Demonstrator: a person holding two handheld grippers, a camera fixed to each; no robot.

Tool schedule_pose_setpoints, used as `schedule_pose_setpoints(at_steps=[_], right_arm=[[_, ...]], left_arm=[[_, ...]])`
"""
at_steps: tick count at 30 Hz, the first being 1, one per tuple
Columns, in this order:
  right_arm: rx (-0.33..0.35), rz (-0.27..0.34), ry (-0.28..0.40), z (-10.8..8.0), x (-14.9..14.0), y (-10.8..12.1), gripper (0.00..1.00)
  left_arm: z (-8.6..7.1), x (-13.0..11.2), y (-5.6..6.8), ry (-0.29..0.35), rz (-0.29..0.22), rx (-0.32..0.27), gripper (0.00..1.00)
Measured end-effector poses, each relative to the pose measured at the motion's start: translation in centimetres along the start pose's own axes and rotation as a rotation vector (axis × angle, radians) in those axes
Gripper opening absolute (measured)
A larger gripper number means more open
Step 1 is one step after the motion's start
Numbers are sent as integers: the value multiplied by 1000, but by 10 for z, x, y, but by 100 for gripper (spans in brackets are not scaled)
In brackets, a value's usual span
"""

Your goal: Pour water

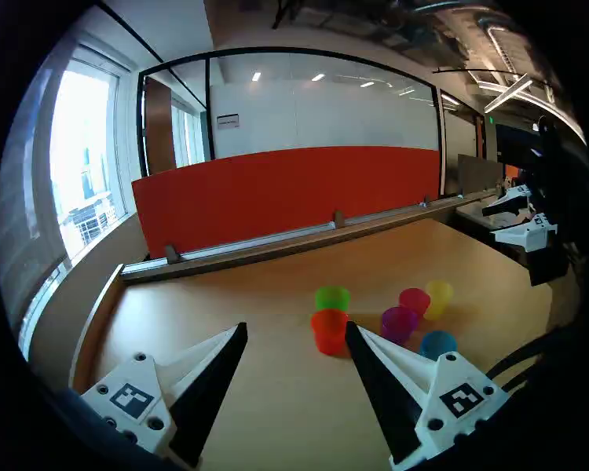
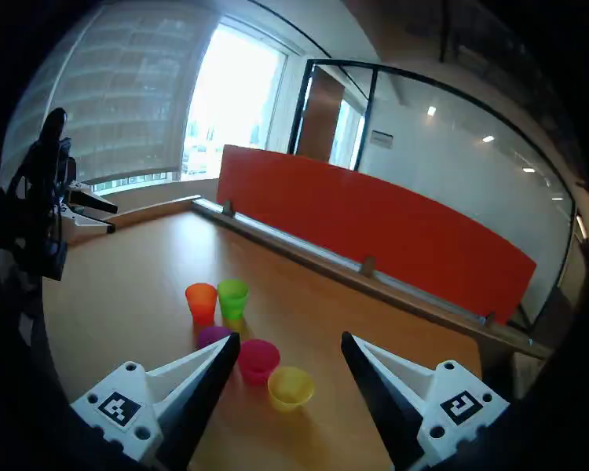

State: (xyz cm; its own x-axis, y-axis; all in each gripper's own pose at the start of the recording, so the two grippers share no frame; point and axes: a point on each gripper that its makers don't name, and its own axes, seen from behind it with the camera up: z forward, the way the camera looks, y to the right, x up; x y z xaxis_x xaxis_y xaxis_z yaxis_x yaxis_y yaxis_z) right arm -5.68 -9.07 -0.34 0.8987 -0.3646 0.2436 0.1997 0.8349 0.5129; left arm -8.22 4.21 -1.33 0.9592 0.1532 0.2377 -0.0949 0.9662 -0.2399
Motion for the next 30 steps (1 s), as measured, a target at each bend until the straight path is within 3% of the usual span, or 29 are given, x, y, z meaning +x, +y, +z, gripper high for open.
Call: schedule_pose_setpoints(at_steps=[11,30], right_arm=[[55,-9,-36,11,-17,-17,100],[177,-54,-123,29,-75,-76,100]], left_arm=[[1,-13,11,-13,-6,-10,92],[-2,-21,4,-23,-20,20,92]])
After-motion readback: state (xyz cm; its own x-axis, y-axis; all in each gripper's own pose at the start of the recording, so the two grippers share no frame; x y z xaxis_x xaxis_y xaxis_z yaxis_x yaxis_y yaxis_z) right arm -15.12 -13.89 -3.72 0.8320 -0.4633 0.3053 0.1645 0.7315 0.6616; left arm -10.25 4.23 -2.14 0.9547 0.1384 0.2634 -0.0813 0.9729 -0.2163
